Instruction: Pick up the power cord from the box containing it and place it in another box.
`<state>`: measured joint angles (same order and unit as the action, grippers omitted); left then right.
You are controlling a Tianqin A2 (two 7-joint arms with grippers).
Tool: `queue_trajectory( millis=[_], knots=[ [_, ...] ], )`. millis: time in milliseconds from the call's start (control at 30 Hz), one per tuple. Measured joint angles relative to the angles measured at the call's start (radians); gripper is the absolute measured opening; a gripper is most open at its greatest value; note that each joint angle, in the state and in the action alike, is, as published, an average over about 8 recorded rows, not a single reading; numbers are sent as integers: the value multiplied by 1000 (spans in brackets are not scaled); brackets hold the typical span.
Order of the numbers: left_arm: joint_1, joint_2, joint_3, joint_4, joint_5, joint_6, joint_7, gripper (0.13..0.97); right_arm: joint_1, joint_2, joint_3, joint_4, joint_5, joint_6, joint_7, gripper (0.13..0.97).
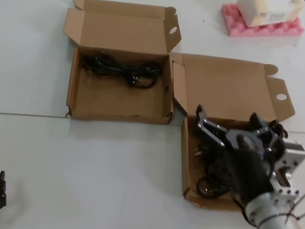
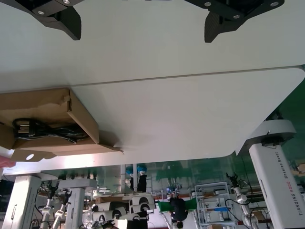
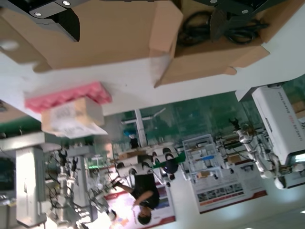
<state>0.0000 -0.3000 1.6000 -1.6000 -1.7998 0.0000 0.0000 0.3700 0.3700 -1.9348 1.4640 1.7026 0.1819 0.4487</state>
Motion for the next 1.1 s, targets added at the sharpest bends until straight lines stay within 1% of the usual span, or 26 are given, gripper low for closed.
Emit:
queue_trajectory(
  millis=[267,567,733,867,1100],
  knots=[
    [0,0,0,0,0,0,0,931,-116,-22,104,42,30,-57,0,966],
    [0,0,0,0,0,0,0,966,-246,-46,222,90,65,-121,0,966],
    [0,0,0,0,0,0,0,966,-309,-58,279,114,81,-152,0,966],
    [0,0,0,0,0,0,0,966,-331,-62,299,122,87,-162,0,966],
    [0,0,0,0,0,0,0,966,-334,-63,302,123,88,-164,0,966]
  ],
)
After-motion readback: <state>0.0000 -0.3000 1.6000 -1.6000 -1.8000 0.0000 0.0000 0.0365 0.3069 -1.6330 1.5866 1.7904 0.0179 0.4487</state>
